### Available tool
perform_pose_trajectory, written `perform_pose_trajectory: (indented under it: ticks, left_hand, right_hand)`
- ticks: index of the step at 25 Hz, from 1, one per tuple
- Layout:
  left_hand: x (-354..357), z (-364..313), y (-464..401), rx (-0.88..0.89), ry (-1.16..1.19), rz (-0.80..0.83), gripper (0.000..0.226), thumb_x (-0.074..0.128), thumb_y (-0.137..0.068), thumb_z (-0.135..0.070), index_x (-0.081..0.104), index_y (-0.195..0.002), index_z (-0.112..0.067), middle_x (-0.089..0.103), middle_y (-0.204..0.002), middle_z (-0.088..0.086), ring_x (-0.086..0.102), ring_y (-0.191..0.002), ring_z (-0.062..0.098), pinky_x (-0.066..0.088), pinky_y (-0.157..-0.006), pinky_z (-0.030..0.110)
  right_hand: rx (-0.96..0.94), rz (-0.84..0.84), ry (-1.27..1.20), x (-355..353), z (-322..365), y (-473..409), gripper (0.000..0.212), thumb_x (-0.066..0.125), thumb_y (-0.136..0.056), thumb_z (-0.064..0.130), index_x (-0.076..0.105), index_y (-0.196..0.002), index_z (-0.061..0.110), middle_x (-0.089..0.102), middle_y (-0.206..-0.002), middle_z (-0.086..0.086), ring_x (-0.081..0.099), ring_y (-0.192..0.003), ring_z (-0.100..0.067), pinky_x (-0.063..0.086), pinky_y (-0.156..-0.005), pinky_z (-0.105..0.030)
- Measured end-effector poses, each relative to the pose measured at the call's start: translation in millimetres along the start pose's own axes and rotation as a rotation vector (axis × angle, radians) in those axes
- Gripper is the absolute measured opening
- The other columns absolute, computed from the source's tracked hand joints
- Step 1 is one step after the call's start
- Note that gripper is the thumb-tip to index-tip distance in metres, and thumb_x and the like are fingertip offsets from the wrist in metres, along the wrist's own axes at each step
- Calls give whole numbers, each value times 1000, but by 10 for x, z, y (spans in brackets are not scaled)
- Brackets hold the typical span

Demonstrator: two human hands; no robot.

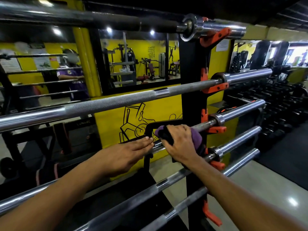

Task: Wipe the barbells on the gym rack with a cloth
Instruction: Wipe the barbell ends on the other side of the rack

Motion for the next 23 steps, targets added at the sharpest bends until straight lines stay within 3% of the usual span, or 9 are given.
perform_pose_trajectory:
  ticks: [3, 7, 9, 11, 14, 17, 19, 21, 23]
  left_hand:
    - [88, 29, 36, 18, 23, 54, 67, 27, -109, -21, -22, -152, -39, -37, -154, -25, -34, -138, -12, -7, -116, 13]
    - [108, 26, 12, 27, 14, 49, 69, 28, -110, -21, -24, -151, -40, -39, -151, -28, -34, -137, -13, -16, -113, 12]
    - [98, 22, 17, 11, 17, 50, 67, 27, -110, -22, -22, -151, -40, -38, -151, -29, -35, -135, -16, -19, -108, 9]
    - [104, 19, -7, 12, 16, 28, 66, 28, -110, -22, -19, -153, -40, -33, -154, -28, -31, -137, -16, -15, -112, 10]
    - [131, 62, -29, 11, 14, 4, 65, 30, -109, -23, -12, -157, -37, -26, -160, -23, -25, -144, -10, -2, -120, 18]
    - [125, 53, -24, 4, 14, 47, 59, 10, -102, -43, -16, -154, -38, -29, -157, -23, -28, -142, -10, -10, -119, 20]
    - [120, 38, -4, -3, -3, 63, 67, -2, -89, -53, -21, -152, -39, -37, -153, -26, -32, -140, -11, -16, -117, 20]
    - [125, 32, -4, 0, -36, 53, 70, -4, -87, -53, -23, -152, -37, -43, -149, -27, -36, -138, -10, -20, -115, 20]
    - [119, 22, -2, -7, -46, 46, 69, -5, -87, -51, -23, -152, -35, -43, -149, -26, -38, -137, -11, -22, -114, 20]
  right_hand:
    - [-55, 115, 57, -154, -393, -66, 48, 54, -88, 45, 57, -122, 12, 64, -108, -7, 52, -105, -23, 35, -100, -42]
    - [168, 106, 71, -432, -1113, -222, 24, 60, -95, 31, 55, -113, 16, 52, -92, 3, 54, -95, -26, 37, -100, -48]
    - [230, 87, 105, -398, -1188, -273, 21, 55, -93, 39, 55, -107, 24, 54, -90, 4, 56, -94, -26, 37, -100, -50]
    - [257, 103, 143, -320, -1015, -306, 34, 46, -88, 49, 59, -112, 29, 60, -94, -1, 58, -100, -26, 34, -101, -48]
    - [67, 194, 150, -115, -349, -306, 56, 29, -81, 59, 60, -115, 28, 68, -96, 0, 61, -97, -22, 30, -90, -39]
    - [-82, 228, 93, -47, 91, -172, 57, 32, -84, 57, 56, -122, 23, 68, -107, 1, 59, -98, -22, 34, -95, -42]
    - [-129, 226, 83, -83, -75, -149, 54, 40, -88, 53, 54, -127, 17, 67, -108, -3, 58, -99, -24, 37, -96, -43]
    - [-28, 226, 81, -178, -572, -207, 53, 45, -91, 51, 52, -131, 16, 65, -107, -9, 57, -100, -28, 39, -96, -44]
    - [154, 220, 77, -326, -1093, -263, 41, 45, -93, 53, 51, -121, 25, 61, -97, -6, 58, -98, -29, 43, -91, -45]
Point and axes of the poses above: each hand's wrist, its own y-axis away from the middle knuckle, its own x-axis out of the palm, z = x × y, the point moved 6 cm from there along -y, towards the middle knuckle
